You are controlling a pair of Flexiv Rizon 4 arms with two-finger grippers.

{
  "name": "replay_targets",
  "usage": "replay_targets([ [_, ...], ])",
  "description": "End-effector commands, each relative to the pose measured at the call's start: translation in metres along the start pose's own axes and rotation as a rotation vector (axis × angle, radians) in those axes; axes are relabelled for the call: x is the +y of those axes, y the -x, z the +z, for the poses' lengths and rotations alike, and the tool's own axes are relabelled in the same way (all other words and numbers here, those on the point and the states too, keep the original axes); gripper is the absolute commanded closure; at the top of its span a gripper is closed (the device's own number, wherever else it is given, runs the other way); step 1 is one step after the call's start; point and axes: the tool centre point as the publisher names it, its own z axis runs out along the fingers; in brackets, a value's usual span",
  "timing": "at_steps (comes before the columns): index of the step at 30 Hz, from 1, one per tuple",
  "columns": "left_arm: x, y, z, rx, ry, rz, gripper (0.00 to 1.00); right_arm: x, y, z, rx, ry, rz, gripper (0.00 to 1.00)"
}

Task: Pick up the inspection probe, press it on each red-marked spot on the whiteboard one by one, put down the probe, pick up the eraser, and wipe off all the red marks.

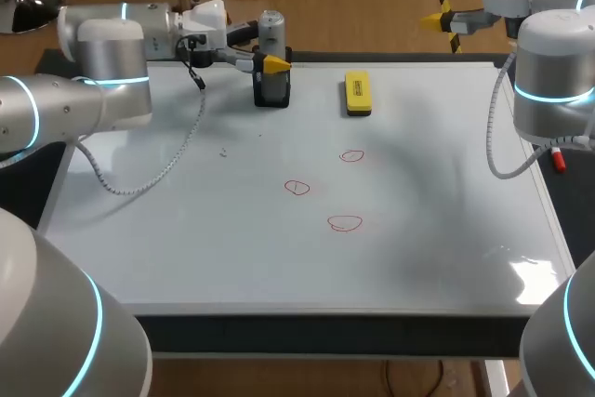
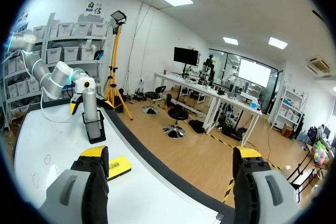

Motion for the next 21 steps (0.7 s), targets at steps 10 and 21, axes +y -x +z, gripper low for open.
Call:
replay_targets([
  [10, -0.0014, -0.0018, 0.0060, -0.013, 0.005, 0.011, 0.67, 0.0003, 0.0005, -0.0001, 0.001, -0.002, 0.000, 0.00],
  [21, 0.0003, -0.0070, 0.0014, -0.017, 0.009, 0.014, 1.00, 0.0003, 0.0005, -0.0001, 0.001, -0.002, 0.000, 0.00],
])
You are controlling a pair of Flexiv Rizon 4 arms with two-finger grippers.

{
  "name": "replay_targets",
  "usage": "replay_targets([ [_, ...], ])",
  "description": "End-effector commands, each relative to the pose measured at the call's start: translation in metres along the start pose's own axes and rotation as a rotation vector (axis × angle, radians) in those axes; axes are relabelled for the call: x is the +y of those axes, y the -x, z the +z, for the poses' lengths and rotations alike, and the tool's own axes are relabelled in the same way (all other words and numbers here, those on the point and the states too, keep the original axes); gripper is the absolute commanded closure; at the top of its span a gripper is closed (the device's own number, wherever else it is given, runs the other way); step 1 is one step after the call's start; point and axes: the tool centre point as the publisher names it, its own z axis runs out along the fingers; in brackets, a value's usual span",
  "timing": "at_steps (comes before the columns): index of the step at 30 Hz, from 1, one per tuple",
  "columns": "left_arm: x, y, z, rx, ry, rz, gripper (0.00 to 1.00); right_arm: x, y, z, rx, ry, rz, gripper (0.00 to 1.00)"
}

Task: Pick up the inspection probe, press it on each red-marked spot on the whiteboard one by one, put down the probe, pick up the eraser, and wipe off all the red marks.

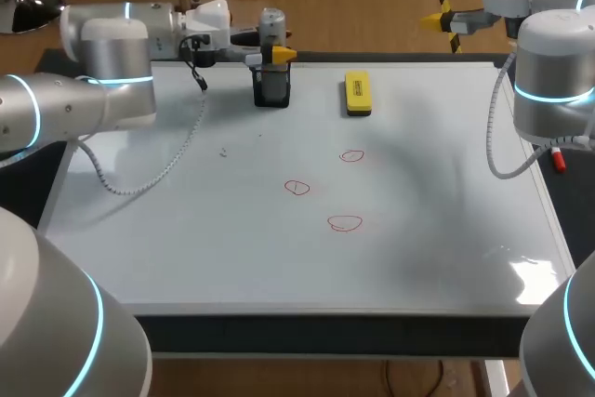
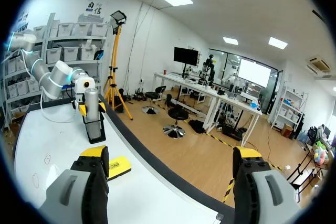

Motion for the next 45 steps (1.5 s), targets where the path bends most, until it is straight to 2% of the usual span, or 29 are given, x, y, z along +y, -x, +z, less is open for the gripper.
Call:
replay_targets([
  [1, 0.000, -0.008, -0.004, -0.006, -0.001, 0.004, 1.00, 0.000, 0.000, 0.000, 0.001, -0.002, 0.000, 0.00],
  [18, -0.019, -0.021, -0.013, -0.027, 0.002, 0.046, 1.00, 0.000, 0.000, 0.000, 0.001, -0.002, 0.000, 0.00],
  [28, -0.045, -0.023, -0.012, -0.034, 0.040, 0.132, 1.00, 0.000, 0.000, 0.000, 0.001, -0.002, 0.000, 0.00],
  [45, -0.101, -0.021, -0.021, -0.058, 0.027, 0.205, 1.00, 0.000, 0.000, 0.000, 0.001, -0.002, 0.000, 0.00],
])
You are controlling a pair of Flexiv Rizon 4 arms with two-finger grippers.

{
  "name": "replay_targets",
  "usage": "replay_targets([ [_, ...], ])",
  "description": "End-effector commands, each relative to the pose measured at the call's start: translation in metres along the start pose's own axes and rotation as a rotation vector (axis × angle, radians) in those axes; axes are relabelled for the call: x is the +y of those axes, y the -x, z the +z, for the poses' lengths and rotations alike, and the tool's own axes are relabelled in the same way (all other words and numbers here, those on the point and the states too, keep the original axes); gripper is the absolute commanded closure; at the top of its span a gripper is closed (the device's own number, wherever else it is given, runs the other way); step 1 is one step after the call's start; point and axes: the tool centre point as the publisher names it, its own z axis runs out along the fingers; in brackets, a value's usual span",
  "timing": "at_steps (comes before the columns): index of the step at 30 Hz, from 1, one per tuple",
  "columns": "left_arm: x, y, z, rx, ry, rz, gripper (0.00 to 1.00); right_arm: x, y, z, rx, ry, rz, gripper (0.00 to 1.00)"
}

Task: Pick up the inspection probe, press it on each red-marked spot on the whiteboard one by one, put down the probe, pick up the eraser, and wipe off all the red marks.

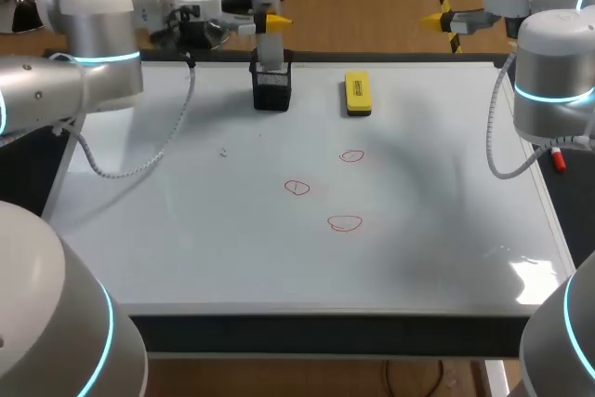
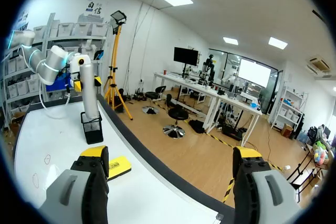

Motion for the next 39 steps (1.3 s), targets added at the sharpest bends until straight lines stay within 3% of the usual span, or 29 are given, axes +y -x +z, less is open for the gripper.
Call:
replay_targets([
  [1, -0.018, -0.001, -0.006, -0.013, 0.013, 0.010, 1.00, 0.000, 0.000, 0.000, 0.001, -0.002, 0.000, 0.00],
  [9, -0.043, 0.001, -0.014, -0.025, 0.034, 0.026, 1.00, 0.000, 0.000, 0.000, 0.001, -0.002, 0.000, 0.00],
  [19, -0.064, -0.009, -0.050, -0.070, 0.062, 0.040, 1.00, 0.000, 0.000, 0.000, 0.001, -0.002, 0.000, 0.00],
  [39, -0.051, -0.045, -0.119, -0.208, 0.096, -0.015, 1.00, 0.000, 0.000, 0.000, 0.001, -0.002, 0.000, 0.00],
])
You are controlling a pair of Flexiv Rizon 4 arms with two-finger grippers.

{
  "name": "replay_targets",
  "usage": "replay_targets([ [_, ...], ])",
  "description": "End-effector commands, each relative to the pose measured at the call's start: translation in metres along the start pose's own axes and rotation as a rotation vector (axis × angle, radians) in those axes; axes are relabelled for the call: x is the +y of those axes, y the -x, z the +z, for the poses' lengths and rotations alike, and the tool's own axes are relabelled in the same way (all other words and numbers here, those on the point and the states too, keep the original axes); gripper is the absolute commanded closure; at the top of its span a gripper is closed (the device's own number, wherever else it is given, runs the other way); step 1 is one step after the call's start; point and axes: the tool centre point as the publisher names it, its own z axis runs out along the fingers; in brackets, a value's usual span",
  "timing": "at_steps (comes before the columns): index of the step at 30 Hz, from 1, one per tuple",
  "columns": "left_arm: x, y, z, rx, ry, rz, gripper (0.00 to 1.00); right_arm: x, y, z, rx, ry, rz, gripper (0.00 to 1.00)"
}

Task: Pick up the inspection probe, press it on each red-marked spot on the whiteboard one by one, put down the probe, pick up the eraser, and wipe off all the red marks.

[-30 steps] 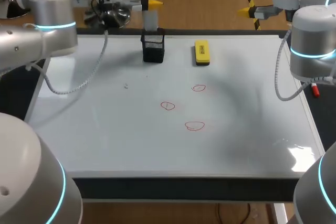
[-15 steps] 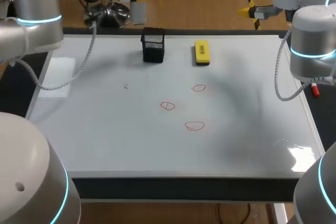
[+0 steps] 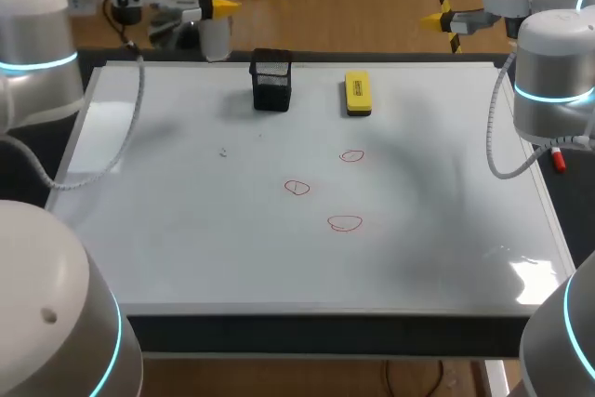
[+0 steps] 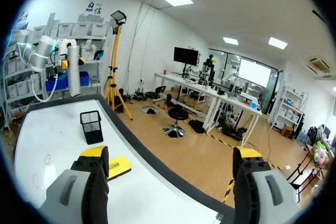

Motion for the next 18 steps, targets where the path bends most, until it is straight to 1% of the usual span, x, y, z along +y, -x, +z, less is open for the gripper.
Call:
replay_targets([
  [1, 0.003, -0.015, -0.019, -0.049, -0.015, 0.000, 1.00, 0.000, 0.000, 0.000, 0.001, -0.002, 0.000, 0.00],
  [2, 0.005, -0.018, -0.023, -0.046, -0.026, 0.003, 1.00, 0.000, 0.000, 0.000, 0.001, -0.002, 0.000, 0.00],
  [9, 0.022, -0.029, -0.036, -0.061, -0.015, -0.009, 1.00, 0.000, 0.000, 0.000, 0.001, -0.002, 0.000, 0.00],
  [13, 0.030, -0.034, -0.042, -0.071, -0.001, -0.014, 1.00, 0.000, 0.000, 0.000, 0.001, -0.002, 0.000, 0.00],
  [18, 0.042, -0.039, -0.048, -0.073, -0.007, -0.025, 1.00, 0.000, 0.000, 0.000, 0.001, -0.002, 0.000, 0.00],
])
